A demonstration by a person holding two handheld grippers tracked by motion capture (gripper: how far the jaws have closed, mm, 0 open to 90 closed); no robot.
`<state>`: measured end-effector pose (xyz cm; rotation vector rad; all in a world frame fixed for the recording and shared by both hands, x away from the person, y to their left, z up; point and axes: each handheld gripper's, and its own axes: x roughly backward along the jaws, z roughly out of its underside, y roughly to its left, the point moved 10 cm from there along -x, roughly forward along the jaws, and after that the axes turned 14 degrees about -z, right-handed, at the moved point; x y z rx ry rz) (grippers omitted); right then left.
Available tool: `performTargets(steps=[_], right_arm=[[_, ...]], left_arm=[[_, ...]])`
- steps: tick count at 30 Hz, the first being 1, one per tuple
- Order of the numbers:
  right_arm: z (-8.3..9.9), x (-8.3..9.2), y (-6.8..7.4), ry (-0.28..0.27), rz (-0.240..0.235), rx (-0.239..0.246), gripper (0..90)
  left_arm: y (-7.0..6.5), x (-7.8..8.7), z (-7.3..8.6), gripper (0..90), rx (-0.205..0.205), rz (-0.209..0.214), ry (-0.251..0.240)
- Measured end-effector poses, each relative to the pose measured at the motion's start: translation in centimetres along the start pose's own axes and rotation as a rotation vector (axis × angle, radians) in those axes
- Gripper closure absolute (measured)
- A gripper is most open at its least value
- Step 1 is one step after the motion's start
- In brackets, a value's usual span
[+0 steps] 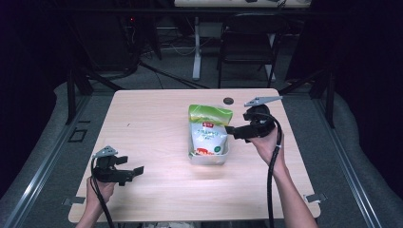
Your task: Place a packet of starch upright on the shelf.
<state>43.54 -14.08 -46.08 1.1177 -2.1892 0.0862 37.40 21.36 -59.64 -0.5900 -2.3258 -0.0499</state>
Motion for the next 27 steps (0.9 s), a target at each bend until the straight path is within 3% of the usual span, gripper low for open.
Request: performTargets(steps=[7, 14, 27], right_arm=[[2.0, 2.9, 0.7, 0.043, 0.026, 0.038, 8.2], [4.7, 5.3, 0.1, 0.077, 0.083, 0.043, 7.7], [10.7, 7.0, -2.6, 0.103, 0.151, -0.046, 7.7]], left_arm=[[0.0, 0.0, 0.0, 6.0, -0.002, -0.002, 0.003], [-0.1, 0.0, 0.0, 6.0, -0.009, -0.001, 0.000], [-0.1, -0.1, 0.0, 6.0, -0.011, -0.003, 0.002]])
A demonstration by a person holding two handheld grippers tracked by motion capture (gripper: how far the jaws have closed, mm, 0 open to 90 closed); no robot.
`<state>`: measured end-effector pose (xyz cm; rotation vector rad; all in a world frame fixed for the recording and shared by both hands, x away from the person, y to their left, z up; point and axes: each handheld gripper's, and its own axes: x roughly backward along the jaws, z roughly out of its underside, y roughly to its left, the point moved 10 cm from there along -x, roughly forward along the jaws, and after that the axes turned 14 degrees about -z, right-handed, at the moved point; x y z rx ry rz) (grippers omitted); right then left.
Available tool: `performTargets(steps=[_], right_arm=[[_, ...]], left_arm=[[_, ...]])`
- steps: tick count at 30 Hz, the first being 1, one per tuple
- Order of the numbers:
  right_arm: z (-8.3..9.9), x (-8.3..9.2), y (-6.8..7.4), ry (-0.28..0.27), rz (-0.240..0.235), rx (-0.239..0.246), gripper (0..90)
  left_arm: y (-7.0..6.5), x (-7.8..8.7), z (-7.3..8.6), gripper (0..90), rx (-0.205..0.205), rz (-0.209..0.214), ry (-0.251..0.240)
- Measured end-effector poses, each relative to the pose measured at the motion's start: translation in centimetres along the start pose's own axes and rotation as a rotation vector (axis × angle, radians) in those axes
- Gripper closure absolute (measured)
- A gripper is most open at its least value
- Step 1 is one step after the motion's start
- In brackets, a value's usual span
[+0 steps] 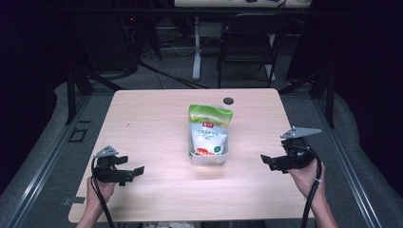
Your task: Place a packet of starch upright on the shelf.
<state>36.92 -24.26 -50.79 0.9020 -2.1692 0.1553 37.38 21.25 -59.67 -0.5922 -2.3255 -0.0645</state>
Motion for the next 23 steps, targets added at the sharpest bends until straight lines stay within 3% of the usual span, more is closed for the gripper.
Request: performTargets(steps=[9, 11, 23], right_arm=[[4.4, -1.6, -2.0, 0.035, 0.014, -0.075, 7.7], [5.1, -2.0, -2.3, 0.053, -0.001, -0.092, 7.8], [7.7, -2.9, -3.6, 0.040, -0.023, -0.144, 6.4]], left_arm=[[0.0, -0.1, 0.0, 6.1, -0.004, 0.000, 0.006], [-0.1, -0.1, 0.0, 6.1, -0.006, 0.001, 0.003], [-0.1, 0.0, 0.0, 6.1, -0.008, -0.002, 0.002]])
